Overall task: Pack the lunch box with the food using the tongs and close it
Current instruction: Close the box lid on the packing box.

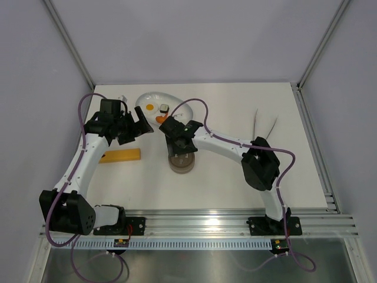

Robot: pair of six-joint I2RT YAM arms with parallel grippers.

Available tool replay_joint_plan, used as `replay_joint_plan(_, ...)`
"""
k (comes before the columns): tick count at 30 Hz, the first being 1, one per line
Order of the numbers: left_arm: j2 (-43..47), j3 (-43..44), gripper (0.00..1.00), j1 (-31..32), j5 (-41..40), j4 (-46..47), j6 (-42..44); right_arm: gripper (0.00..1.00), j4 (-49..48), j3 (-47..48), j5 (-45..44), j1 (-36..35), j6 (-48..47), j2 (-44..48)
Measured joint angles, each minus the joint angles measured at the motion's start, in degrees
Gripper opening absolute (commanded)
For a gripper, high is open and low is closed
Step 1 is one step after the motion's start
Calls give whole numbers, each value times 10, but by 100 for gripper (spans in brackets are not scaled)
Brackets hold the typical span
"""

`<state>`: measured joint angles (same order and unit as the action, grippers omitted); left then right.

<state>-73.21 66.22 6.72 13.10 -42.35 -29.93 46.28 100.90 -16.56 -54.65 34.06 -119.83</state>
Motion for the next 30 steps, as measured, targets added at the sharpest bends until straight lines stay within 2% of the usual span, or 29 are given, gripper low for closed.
replay_joint_plan(10,0,0,99,-2,-1,0,-1,73,-16,-49,-4,-2,4,111)
replay_joint_plan(19,0,0,99,-3,-1,0,-1,70,-40,-78,12,-20,6,40)
replay_joint_plan(30,0,0,99,-3,-1,0,-2,67,-18,-66,-1,-24,4,46)
